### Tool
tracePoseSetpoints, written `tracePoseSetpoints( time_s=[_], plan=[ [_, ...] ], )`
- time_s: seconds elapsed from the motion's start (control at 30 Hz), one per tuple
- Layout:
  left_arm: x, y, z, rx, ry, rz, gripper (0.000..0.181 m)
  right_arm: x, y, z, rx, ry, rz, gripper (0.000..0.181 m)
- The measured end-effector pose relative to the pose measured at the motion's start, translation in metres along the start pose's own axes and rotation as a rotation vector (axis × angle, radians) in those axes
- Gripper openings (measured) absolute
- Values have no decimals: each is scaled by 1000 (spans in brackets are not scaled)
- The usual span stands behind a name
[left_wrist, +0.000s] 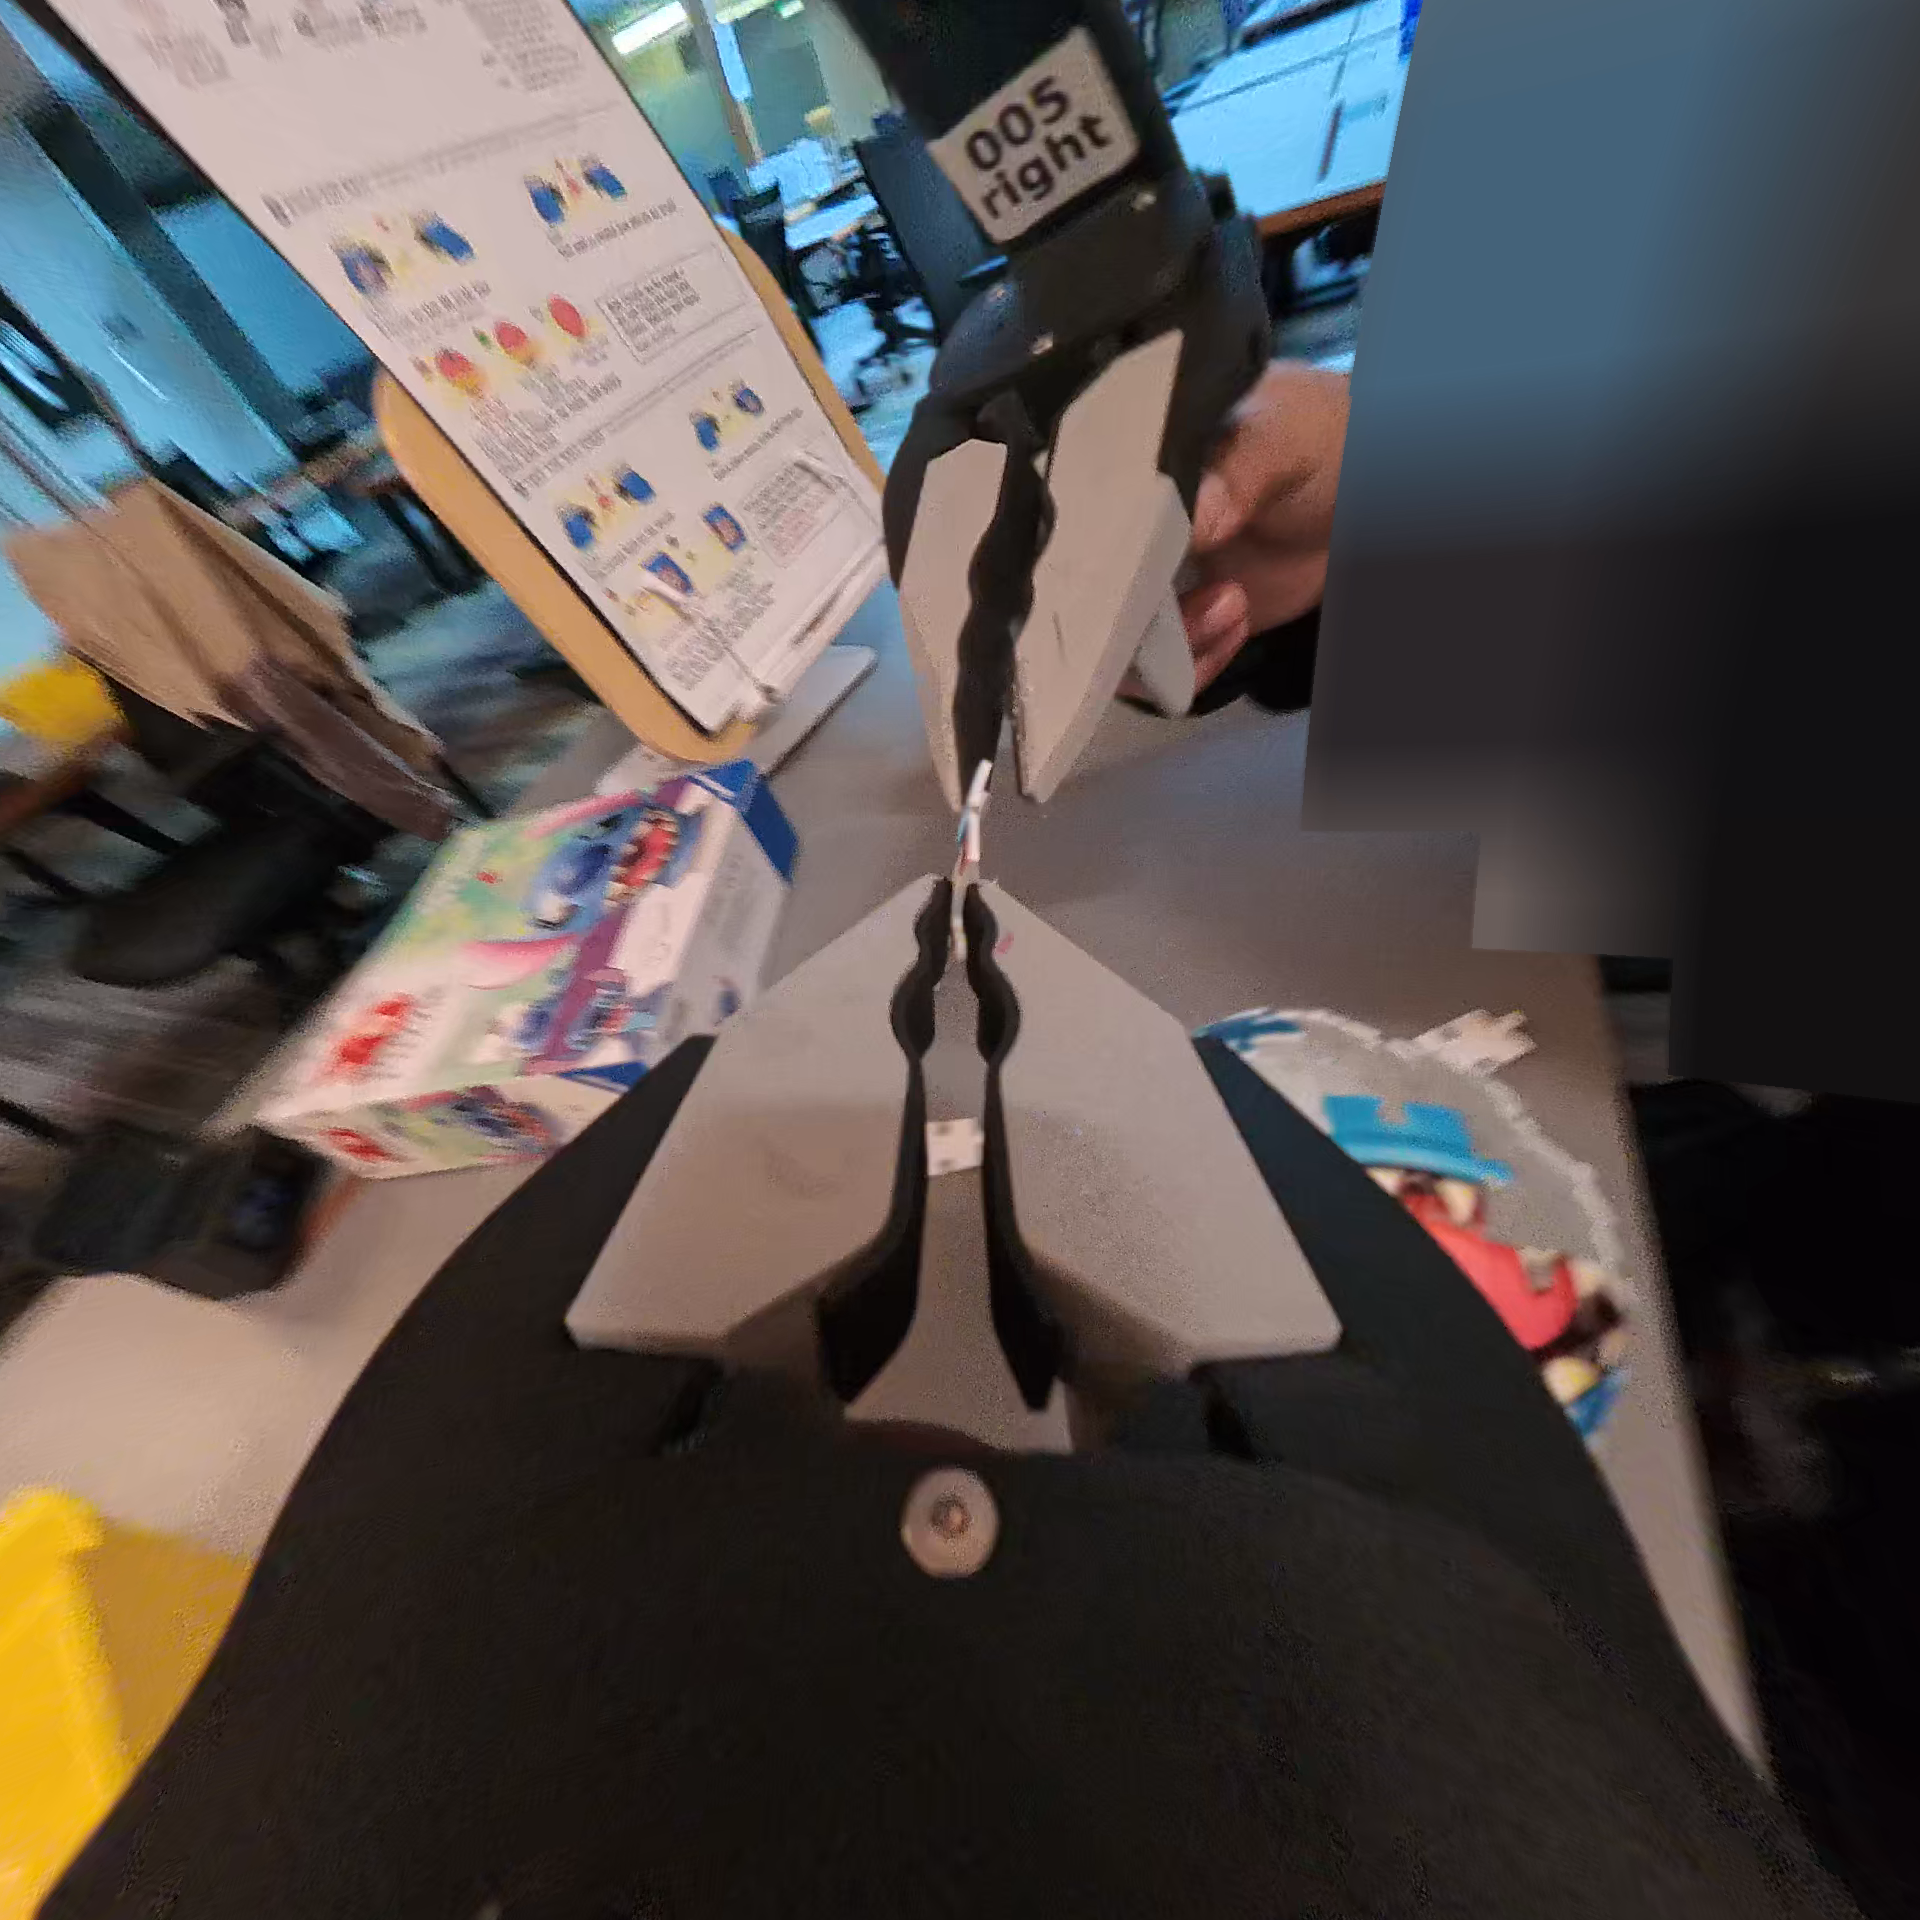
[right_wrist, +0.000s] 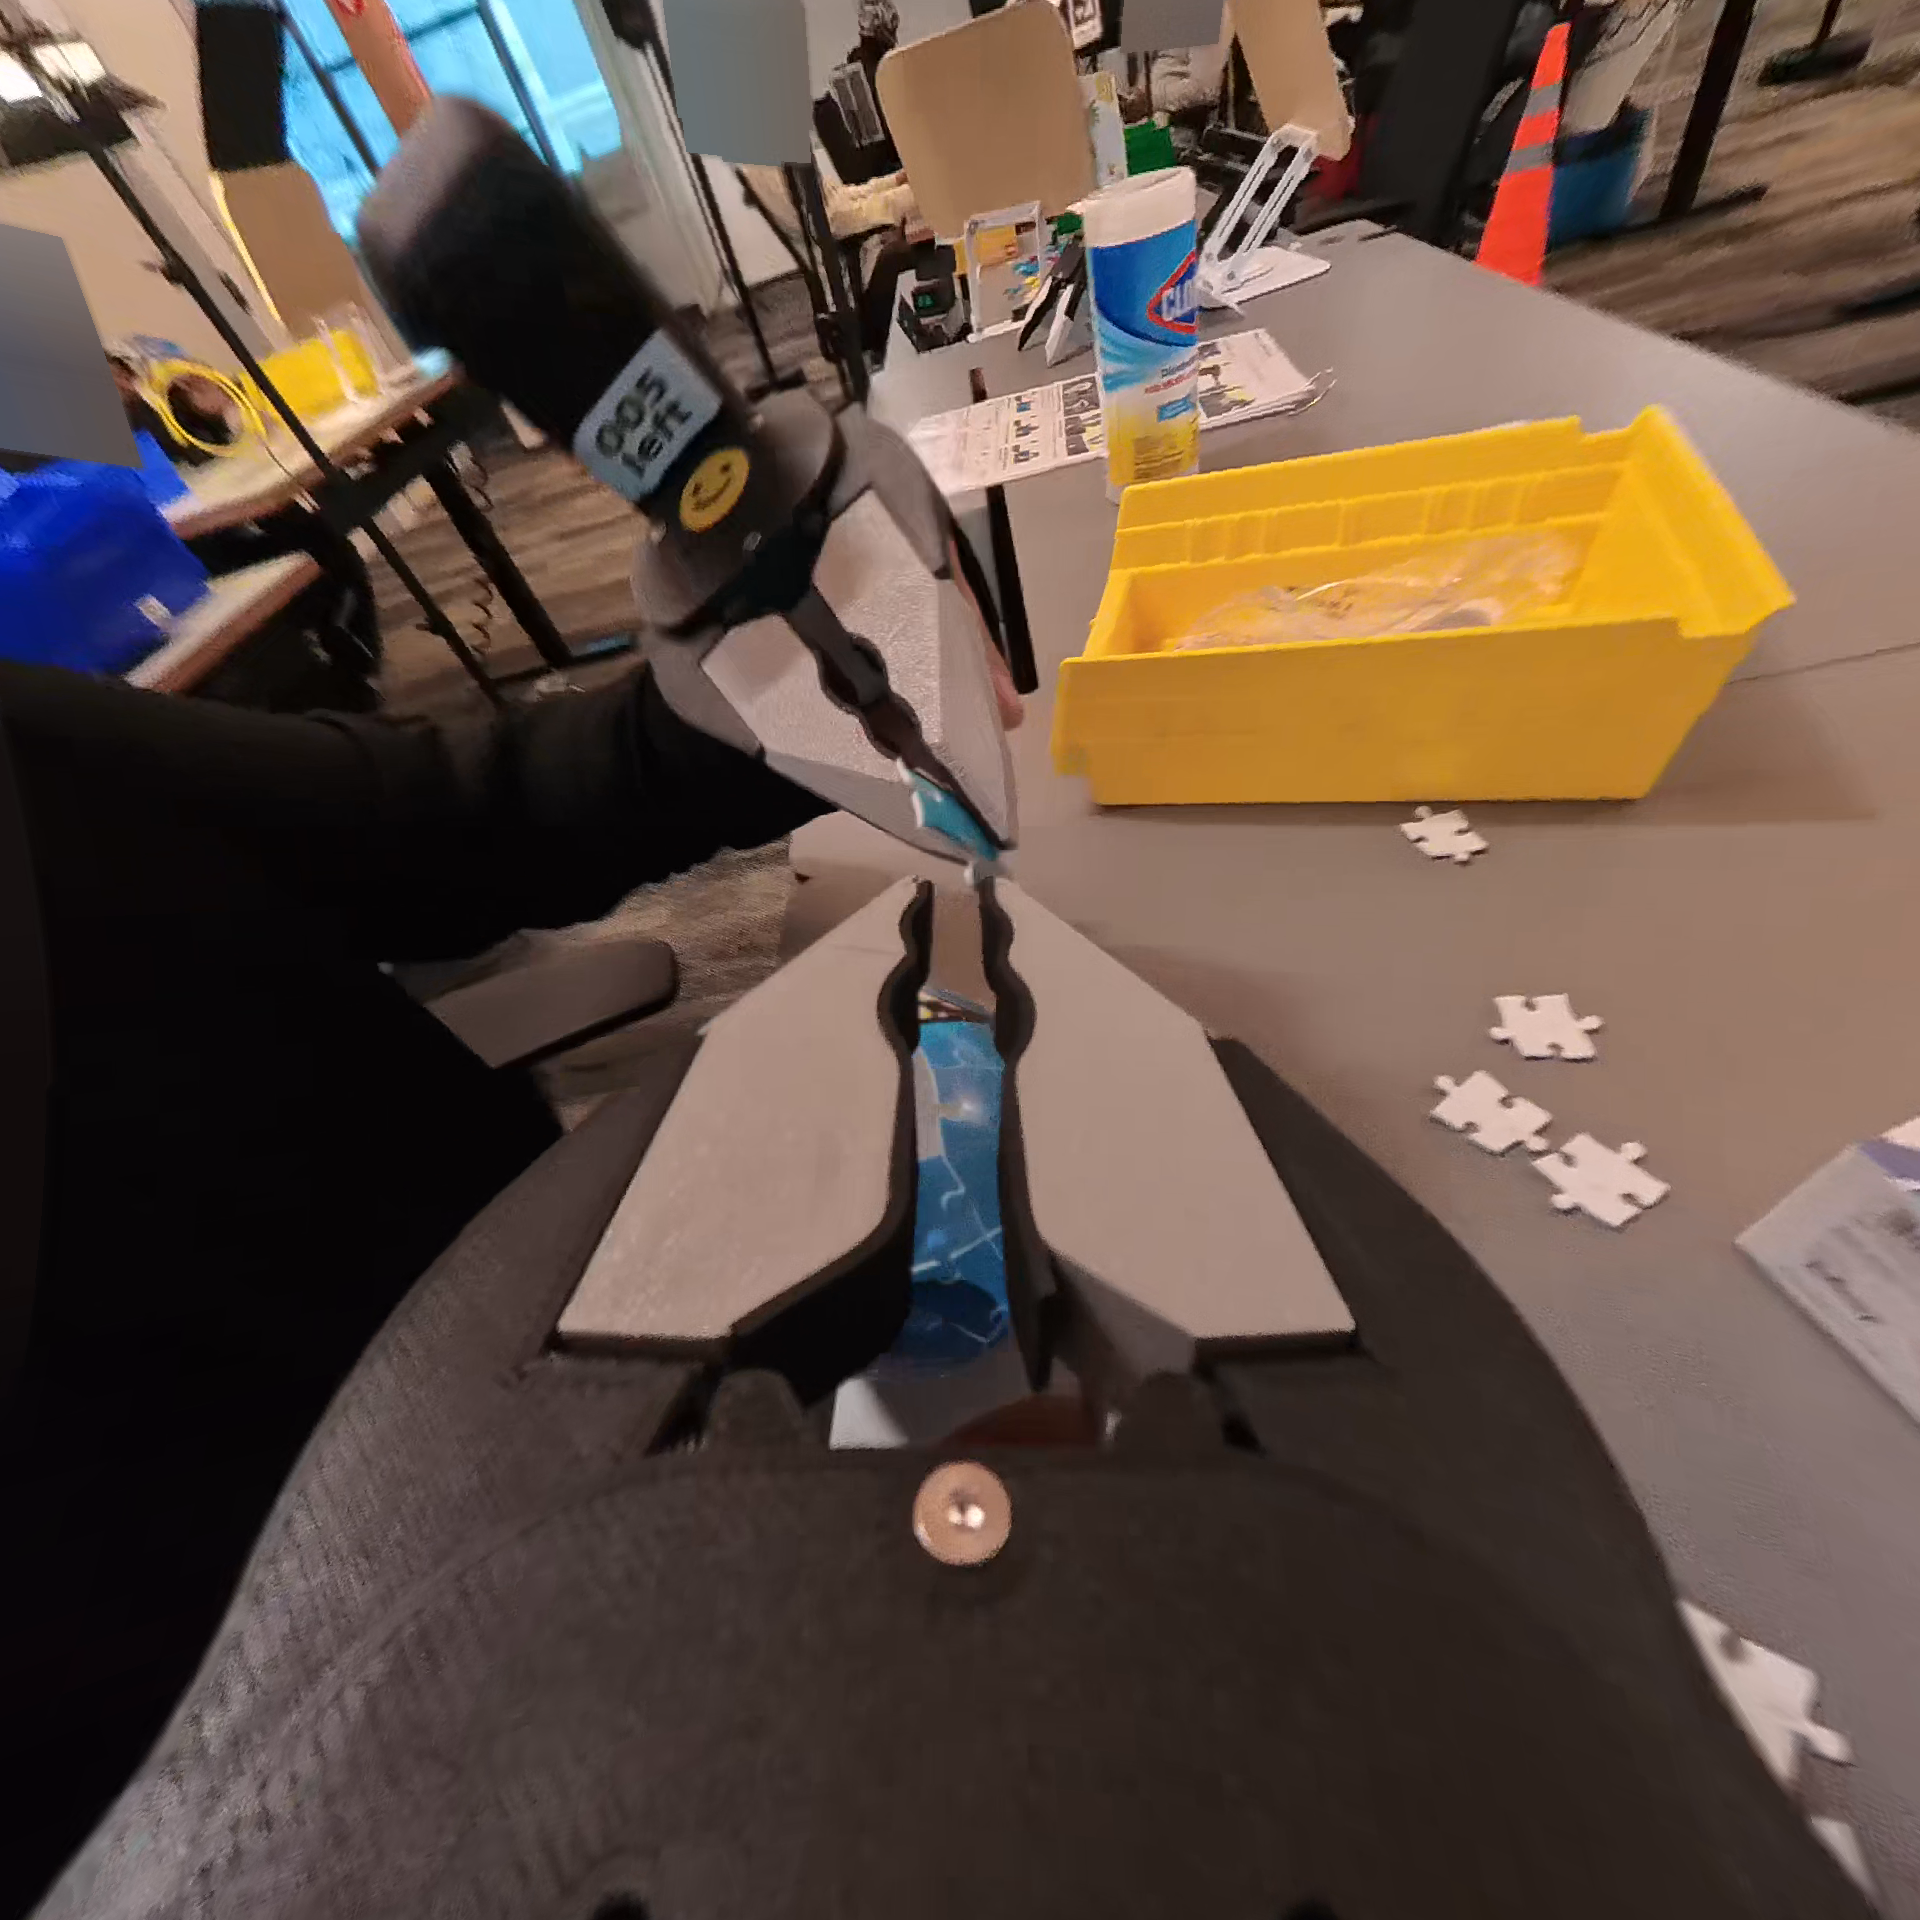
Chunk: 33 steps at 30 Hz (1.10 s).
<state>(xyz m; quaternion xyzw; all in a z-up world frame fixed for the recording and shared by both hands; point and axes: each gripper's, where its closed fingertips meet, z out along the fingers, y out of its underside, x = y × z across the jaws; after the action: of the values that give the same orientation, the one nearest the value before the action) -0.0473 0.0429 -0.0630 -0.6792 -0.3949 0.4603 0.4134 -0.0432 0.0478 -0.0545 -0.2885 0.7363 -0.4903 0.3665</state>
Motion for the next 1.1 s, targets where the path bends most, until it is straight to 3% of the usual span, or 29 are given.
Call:
tracePoseSetpoints(
  time_s=[0.17,0.33,0.5,0.73,1.1],
  plan=[
    [-3,-3,-11,40,-229,500,1,-4,1,3,14,-69,118,7],
    [4,-10,-14,76,-321,734,0,-11,1,6,21,-116,130,6],
    [4,-10,-14,69,-331,774,1,-16,-4,7,44,-155,152,10],
    [1,-7,-14,58,-363,772,1,-9,-2,11,39,-89,98,2],
    [5,9,-27,27,-295,664,6,-11,9,9,14,-11,-101,2]
  ],
)
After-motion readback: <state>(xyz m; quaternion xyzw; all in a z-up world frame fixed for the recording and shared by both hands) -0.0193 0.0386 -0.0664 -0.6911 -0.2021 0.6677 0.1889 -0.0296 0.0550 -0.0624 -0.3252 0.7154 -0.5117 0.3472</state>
